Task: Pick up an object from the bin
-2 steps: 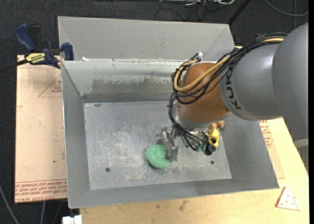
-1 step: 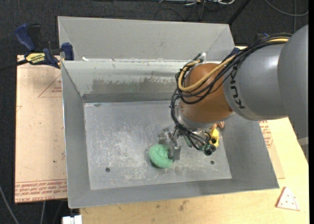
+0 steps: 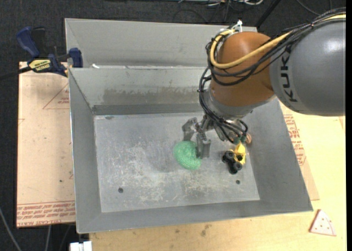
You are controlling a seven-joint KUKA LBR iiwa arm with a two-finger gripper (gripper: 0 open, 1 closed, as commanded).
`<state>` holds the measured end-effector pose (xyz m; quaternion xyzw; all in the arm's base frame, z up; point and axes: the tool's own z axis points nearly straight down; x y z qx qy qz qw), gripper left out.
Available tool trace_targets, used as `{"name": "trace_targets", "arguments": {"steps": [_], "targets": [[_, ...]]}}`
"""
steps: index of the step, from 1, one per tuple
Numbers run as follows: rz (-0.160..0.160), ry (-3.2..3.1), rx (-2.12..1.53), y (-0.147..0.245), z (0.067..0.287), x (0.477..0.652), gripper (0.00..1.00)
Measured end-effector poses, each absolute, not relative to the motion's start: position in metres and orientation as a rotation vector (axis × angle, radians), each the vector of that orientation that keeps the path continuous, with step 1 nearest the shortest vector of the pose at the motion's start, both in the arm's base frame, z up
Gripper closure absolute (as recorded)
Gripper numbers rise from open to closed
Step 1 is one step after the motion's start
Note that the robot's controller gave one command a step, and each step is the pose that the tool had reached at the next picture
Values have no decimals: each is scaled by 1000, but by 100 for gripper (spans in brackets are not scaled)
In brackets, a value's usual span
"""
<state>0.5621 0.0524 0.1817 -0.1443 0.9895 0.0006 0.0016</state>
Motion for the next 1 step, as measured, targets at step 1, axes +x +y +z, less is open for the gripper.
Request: {"name": "trace_targets", "arguments": {"steps": [1], "targets": [[2, 3106, -452, 52, 182, 562, 100]]}}
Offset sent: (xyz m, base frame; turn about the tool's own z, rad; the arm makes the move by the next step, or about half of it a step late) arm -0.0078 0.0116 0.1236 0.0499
